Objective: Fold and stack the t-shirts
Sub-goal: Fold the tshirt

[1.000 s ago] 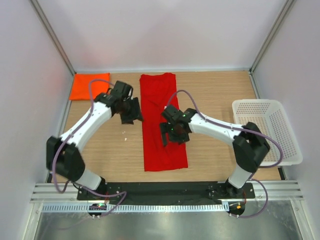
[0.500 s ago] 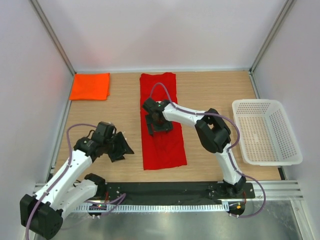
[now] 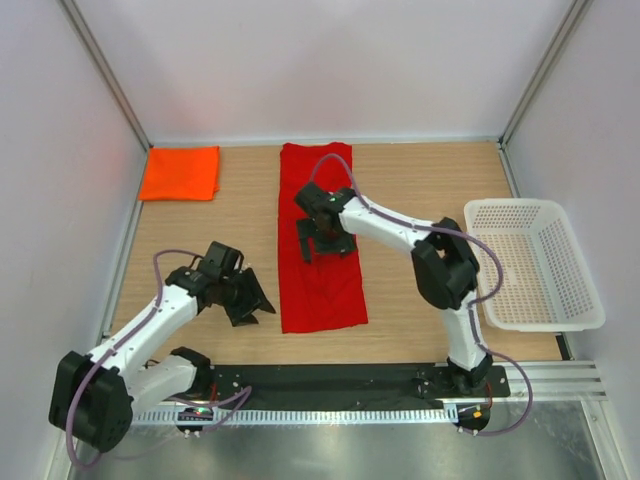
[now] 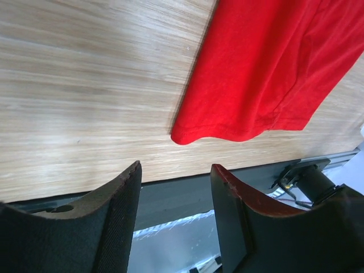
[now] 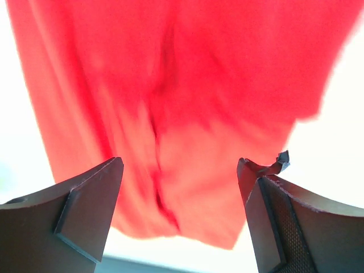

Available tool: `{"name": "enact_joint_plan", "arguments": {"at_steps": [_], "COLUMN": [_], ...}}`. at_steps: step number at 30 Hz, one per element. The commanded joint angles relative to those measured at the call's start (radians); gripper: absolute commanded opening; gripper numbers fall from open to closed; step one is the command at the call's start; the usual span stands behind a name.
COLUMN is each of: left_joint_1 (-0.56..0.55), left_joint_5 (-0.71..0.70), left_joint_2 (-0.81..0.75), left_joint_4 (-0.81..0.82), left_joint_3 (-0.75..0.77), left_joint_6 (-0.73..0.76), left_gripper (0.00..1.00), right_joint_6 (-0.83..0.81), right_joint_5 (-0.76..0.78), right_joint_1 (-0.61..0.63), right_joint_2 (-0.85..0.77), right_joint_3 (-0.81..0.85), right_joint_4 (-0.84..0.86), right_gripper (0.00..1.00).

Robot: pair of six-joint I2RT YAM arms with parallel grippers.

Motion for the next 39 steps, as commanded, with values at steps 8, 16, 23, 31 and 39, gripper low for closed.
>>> {"name": "enact_joint_plan", "arguments": {"at_steps": [8, 16, 23, 31, 39], "left_joint_1": [-0.017, -0.037, -0.055, -0.082, -0.087], "left_joint_5": [0.152, 0.132, 0.116, 0.086, 0.031], "left_joint_2": [0.169, 0.261, 0.339, 0.393, 0.404], "left_joint_4": [0.224, 0.281, 0.333, 0.342, 0.307], "left_joint_3": [-0.045, -0.091, -0.104, -0.096, -0.094], "left_joint_6": [0.022, 0.005, -0.012, -0.034, -0.037], "left_gripper": [0.48, 0.49, 0.49, 0.45, 0.21], "right_joint_6": [-0.056, 0.004, 0.042, 0.049, 0.063], "right_joint_5": [-0.378, -0.556, -0.57, -0.556, -0.558], "right_joint_1": [-0.21, -0.255, -0.253, -0.253, -0.253], "right_joint_2": [-0.587, -0.666, -0.639, -0.61, -0.601], "right_joint_3": [-0.64, -0.952, -1.027, -1.062, -1.085], "right_joint_4": [0.197, 0.432, 0.492, 0.519, 0.541], "right_gripper": [0.47, 0.53, 0.53, 0.5, 0.37]}}
